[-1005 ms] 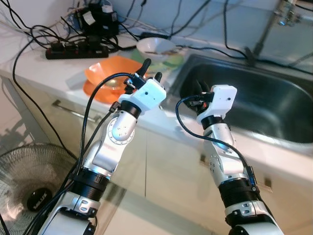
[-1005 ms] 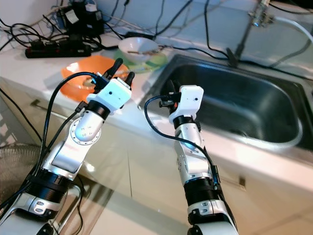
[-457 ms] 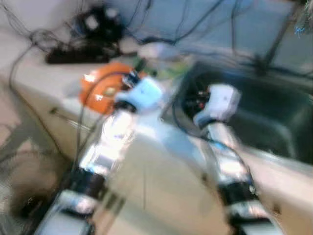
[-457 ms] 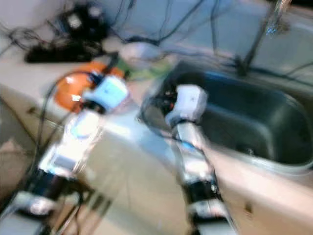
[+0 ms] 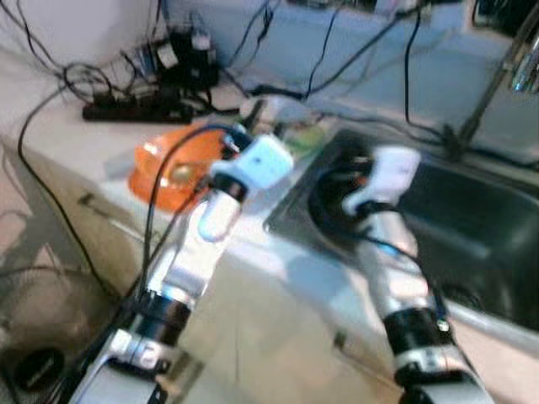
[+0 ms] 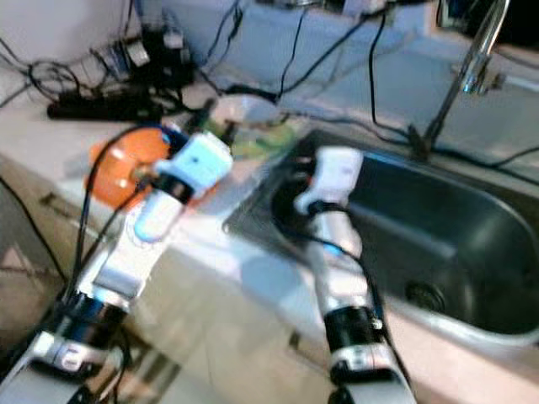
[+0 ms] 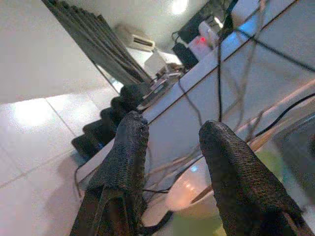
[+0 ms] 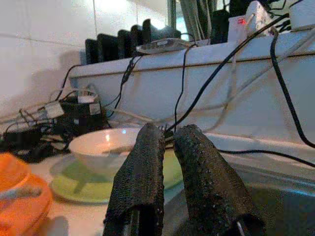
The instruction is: Kitchen organization
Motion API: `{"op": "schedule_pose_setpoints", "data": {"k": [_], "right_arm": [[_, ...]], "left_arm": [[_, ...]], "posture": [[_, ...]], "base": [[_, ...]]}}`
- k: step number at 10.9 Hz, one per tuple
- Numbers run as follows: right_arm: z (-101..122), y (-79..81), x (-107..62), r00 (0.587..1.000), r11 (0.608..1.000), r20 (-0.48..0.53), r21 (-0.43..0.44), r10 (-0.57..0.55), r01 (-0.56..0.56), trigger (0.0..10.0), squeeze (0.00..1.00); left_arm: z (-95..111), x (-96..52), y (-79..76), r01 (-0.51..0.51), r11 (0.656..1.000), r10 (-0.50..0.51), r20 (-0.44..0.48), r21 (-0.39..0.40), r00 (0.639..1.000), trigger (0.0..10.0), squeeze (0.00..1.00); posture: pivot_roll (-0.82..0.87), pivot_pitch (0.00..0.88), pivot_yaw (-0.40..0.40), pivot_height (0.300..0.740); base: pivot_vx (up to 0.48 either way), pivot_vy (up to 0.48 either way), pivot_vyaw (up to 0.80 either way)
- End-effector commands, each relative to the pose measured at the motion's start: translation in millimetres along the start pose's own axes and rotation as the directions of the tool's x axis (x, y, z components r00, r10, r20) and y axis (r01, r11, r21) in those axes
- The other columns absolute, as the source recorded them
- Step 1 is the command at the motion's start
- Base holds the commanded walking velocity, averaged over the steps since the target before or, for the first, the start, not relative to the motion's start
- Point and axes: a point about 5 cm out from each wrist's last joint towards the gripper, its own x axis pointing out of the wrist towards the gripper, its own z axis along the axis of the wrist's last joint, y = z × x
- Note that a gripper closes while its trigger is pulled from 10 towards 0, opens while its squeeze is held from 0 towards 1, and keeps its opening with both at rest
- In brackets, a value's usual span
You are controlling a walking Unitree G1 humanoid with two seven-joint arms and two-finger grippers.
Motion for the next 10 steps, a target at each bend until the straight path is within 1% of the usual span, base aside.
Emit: {"op": "schedule_pose_setpoints", "data": {"k": [1, 5, 6, 7, 8, 10], "right_arm": [[0.8, 8.3, 1.8, 1.0, 1.0, 0.005, 0.009, 0.023, -0.023, 10.0, 0.0], [-0.6, 8.2, 1.0, 1.0, 1.0, 0.0, 0.011, 0.026, -0.026, 10.0, 0.0], [-0.6, 8.6, 1.1, 1.0, 1.0, -0.001, 0.01, 0.026, -0.026, 10.0, 0.0], [-0.7, 8.0, 1.0, 1.0, 1.0, -0.001, 0.009, 0.025, -0.025, 10.0, 0.0], [-1.7, 7.5, 0.7, 1.0, 1.0, -0.006, 0.011, 0.022, -0.022, 10.0, 0.0], [-3.4, 9.2, 0.9, 1.0, 1.0, -0.014, 0.016, 0.026, -0.026, 10.0, 0.0]], "left_arm": [[-0.7, 0.8, 5.6, -0.014, 1.0, 0.014, -0.001, 0.007, 1.0, 10.0, 0.0], [-0.5, -0.1, 6.7, -0.021, 1.0, 0.021, 0.001, 0.009, 1.0, 10.0, 0.0], [4.8, -5.9, 8.6, -0.004, 1.0, 0.004, 0.026, 0.021, 1.0, 10.0, 0.0], [5.8, -10.4, 8.5, 0.009, 1.0, -0.01, 0.028, 0.025, 1.0, 10.0, 0.0], [6.9, -21.9, 4.8, 0.056, 0.998, -0.057, 0.026, 0.041, 0.998, 10.0, 0.0], [9.9, -35.0, -1.0, 0.106, 0.994, -0.107, 0.021, 0.034, 0.994, 10.0, 0.0]], "posture": [[0.2, 0.005, -0.045, 0.74], [0.2, 0.005, -0.046, 0.74], [0.2, 0.005, -0.045, 0.74], [0.2, 0.005, -0.045, 0.74], [0.21, 0.008, -0.047, 0.74], [0.22, 0.011, -0.053, 0.74]], "base": [[0.0, 0.0, 0.0], [0.0, 0.0, 0.0], [0.0, 0.0, 0.0], [0.0, 0.0, 0.0], [0.0, 0.0, 0.0], [0.0, 0.0, 0.0]]}}
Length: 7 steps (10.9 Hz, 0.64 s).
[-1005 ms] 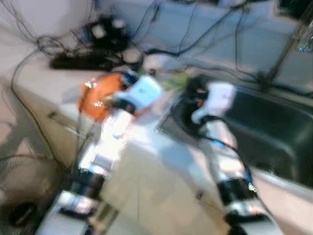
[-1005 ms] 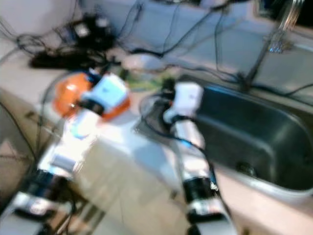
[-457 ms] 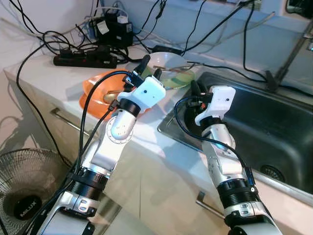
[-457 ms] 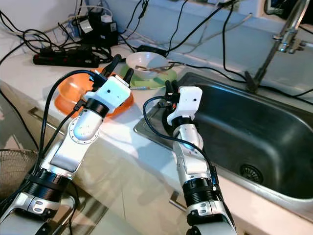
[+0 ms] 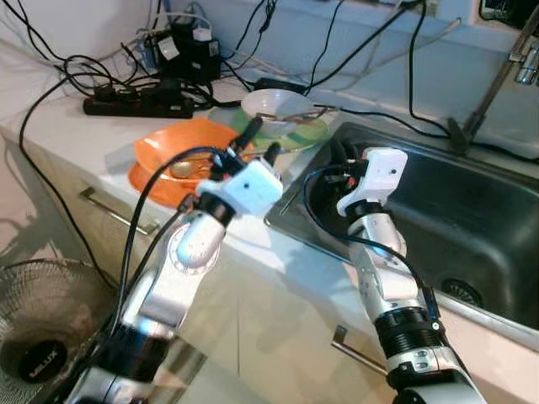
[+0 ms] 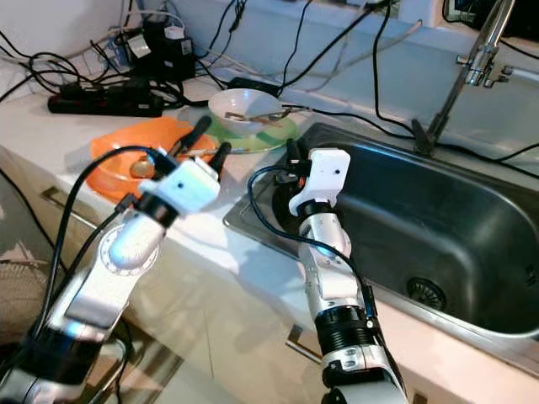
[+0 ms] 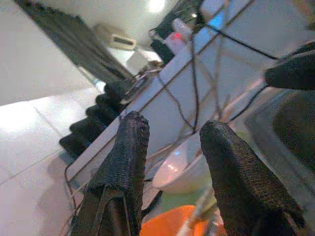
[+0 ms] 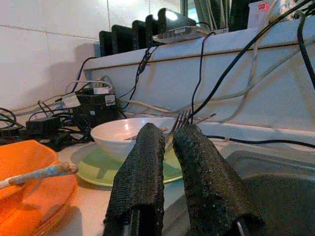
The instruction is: Kitchen organization
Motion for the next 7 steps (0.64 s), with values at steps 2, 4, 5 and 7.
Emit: {"op": "schedule_pose_setpoints", "data": {"k": [2, 4, 5, 7], "right_arm": [[-0.2, -2.9, 1.4, 1.0, 1.0, -0.005, 0.003, -0.005, 0.005, 10.0, 0.0], [-2.4, -2.7, 1.2, 1.0, 1.0, -0.014, 0.006, -0.001, 0.001, 10.0, 0.0], [-2.9, -1.1, 1.3, 1.0, 1.0, -0.016, 0.009, 0.004, -0.004, 10.0, 0.0], [-2.8, 1.2, 2.3, 1.0, 1.0, -0.017, 0.013, 0.014, -0.014, 10.0, 0.0]], "left_arm": [[0.4, -19.1, -7.3, 0.061, 0.997, -0.061, -0.024, 0.038, 0.998, 10.0, 0.0], [-4.0, -37.1, -9.3, 0.089, 0.995, -0.086, -0.086, 0.036, 0.993, 10.0, 0.0], [-6.7, -39.8, -8.7, 0.093, 0.994, -0.087, -0.105, 0.049, 0.991, 10.0, 0.0], [-14.1, -35.6, -3.5, 0.083, 0.99, -0.065, -0.147, 0.113, 0.987, 10.0, 0.0]], "posture": [[0.22, 0.019, -0.059, 0.74], [0.24, 0.022, -0.067, 0.74], [0.24, 0.021, -0.07, 0.74], [0.24, 0.018, -0.073, 0.74]], "base": [[0.0, 0.0, 0.0], [0.0, 0.0, 0.0], [0.0, 0.0, 0.0], [0.0, 0.0, 0.0]]}}
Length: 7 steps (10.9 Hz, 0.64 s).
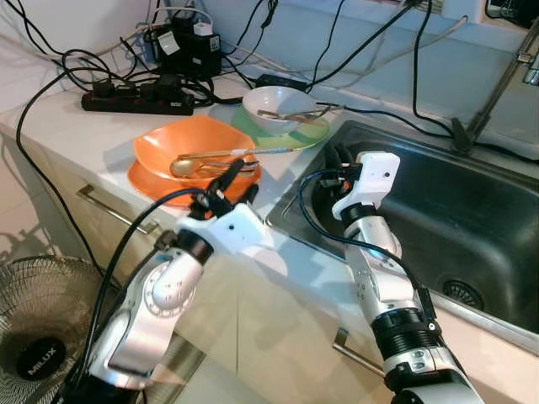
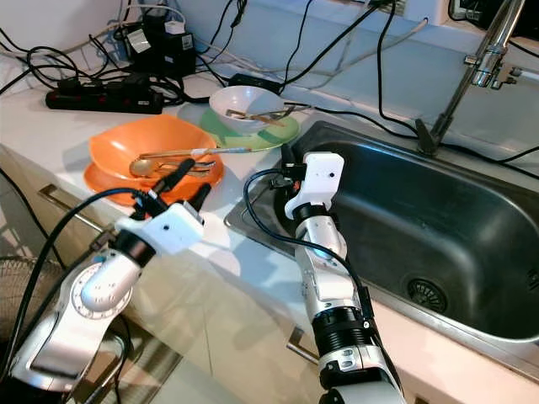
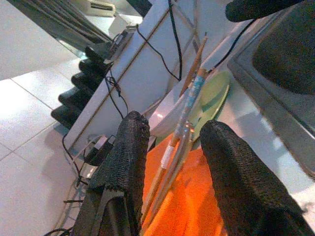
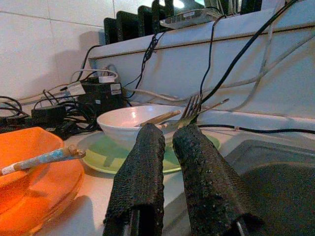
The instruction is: Kitchen organization
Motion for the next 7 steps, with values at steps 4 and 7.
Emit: {"op": "schedule_pose_setpoints", "data": {"k": [4, 7], "right_arm": [[5.5, -2.1, 4.7, 1.0, 1.0, 0.018, -0.006, 0.002, -0.002, 10.0, 0.0], [6.2, -2.9, 4.4, 1.0, 1.0, 0.022, -0.007, -0.005, 0.005, 10.0, 0.0]], "left_arm": [[-6.0, 22.9, 7.4, -0.001, 0.998, 0.003, -0.036, 0.058, 0.999, 10.0, 0.0], [-12.7, 23.8, 1.5, 0.04, 0.998, -0.036, -0.069, 0.057, 0.997, 10.0, 0.0]], "posture": [[0.22, 0.006, -0.069, 0.74], [0.22, 0.01, -0.064, 0.74]], "base": [[0.0, 0.0, 0.0], [0.0, 0.0, 0.0]]}}
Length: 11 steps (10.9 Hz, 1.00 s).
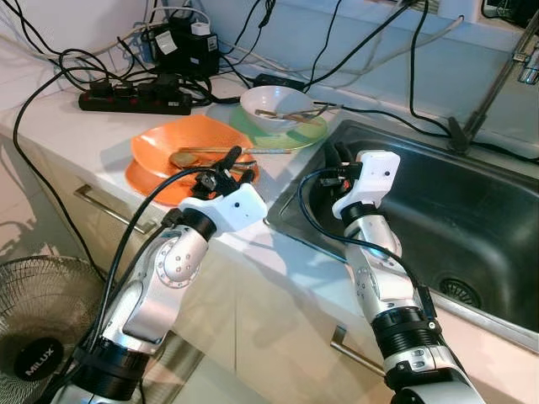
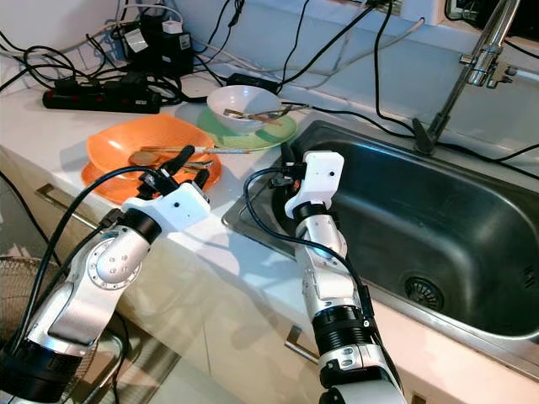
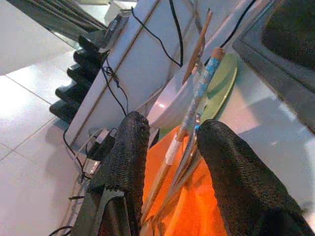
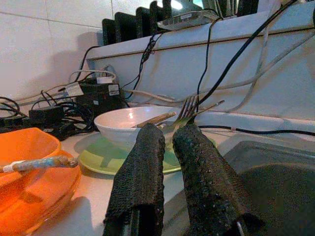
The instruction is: Kitchen organization
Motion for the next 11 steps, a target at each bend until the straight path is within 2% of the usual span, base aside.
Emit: {"op": "schedule_pose_setpoints", "data": {"k": [1, 4, 6, 11], "right_arm": [[5.0, -2.8, 3.0, 1.0, 1.0, 0.019, -0.005, -0.006, 0.006, 10.0, 0.0], [4.4, -1.1, 3.6, 1.0, 1.0, 0.018, -0.002, 0.0, 0.0, 10.0, 0.0], [4.2, 0.4, 3.7, 1.0, 1.0, 0.018, 0.001, 0.004, -0.004, 10.0, 0.0], [2.9, -2.3, 0.6, 1.0, 1.0, 0.028, 0.005, -0.002, 0.002, 10.0, 0.0]], "left_arm": [[-1.0, -1.1, -5.4, 0.033, 0.999, -0.033, -0.011, 0.005, 0.999, 10.0, 0.0], [6.4, -5.1, -10.1, 0.065, 0.998, -0.065, 0.03, 0.011, 0.997, 10.0, 0.0], [1.1, -8.2, -14.7, 0.078, 0.997, -0.078, 0.005, 0.025, 0.997, 10.0, 0.0], [-8.8, -3.6, -4.3, 0.01, 0.997, -0.007, -0.036, 0.075, 0.999, 10.0, 0.0]], "posture": [[0.22, 0.011, -0.065, 0.74], [0.23, 0.008, -0.067, 0.74], [0.23, 0.001, -0.064, 0.74], [0.22, 0.0, -0.06, 0.74]], "base": [[0.0, 0.0, 0.0], [0.0, 0.0, 0.0], [0.0, 0.0, 0.0], [0.0, 0.0, 0.0]]}}
